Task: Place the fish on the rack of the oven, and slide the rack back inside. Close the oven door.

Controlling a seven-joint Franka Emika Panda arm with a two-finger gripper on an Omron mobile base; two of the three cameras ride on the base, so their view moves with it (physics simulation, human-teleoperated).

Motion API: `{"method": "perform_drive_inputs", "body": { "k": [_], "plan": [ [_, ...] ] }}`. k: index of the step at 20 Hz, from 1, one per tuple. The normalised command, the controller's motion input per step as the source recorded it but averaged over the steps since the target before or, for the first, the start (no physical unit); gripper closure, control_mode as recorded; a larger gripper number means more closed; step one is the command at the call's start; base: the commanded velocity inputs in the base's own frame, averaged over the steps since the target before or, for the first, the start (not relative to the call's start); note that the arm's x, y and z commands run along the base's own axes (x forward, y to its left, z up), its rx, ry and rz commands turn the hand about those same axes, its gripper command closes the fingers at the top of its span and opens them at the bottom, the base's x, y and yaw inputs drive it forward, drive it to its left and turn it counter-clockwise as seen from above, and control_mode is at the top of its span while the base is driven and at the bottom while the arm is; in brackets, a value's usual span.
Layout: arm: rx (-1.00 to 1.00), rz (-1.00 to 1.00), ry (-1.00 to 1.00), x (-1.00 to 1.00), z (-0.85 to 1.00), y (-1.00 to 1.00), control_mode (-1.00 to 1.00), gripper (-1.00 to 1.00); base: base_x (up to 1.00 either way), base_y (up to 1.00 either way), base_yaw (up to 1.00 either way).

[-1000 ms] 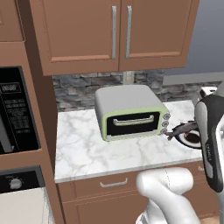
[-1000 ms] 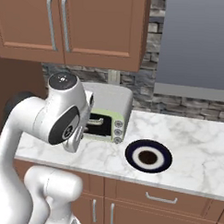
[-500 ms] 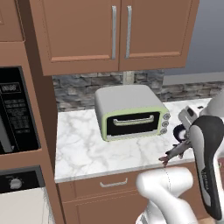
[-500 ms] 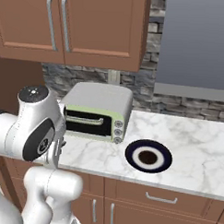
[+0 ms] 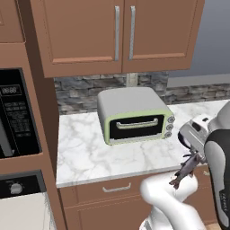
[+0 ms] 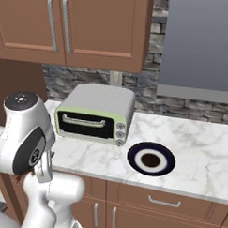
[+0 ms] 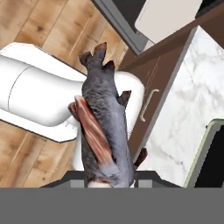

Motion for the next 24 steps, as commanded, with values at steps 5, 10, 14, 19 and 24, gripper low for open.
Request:
{"method": "perform_drive_inputs", "body": {
  "k": [5, 10, 14, 19, 24],
  "plan": [
    [0.0, 0.22, 0.0, -0.24, 0.0, 0.0, -1.0, 1.0, 0.0, 0.0, 0.0],
    [0.0, 0.0, 0.0, 0.0, 0.0, 0.0, 1.0, 1.0, -0.78, 0.11, 0.37],
    [0.0, 0.0, 0.0, 0.0, 0.0, 0.0, 1.0, 1.0, -0.27, 0.43, 0.43],
    [0.0, 0.0, 0.0, 0.0, 0.0, 0.0, 1.0, 1.0, 0.13, 0.8, 0.41],
    [0.0, 0.0, 0.0, 0.0, 0.0, 0.0, 1.0, 1.0, 0.24, 0.82, 0.39]
  ]
}}
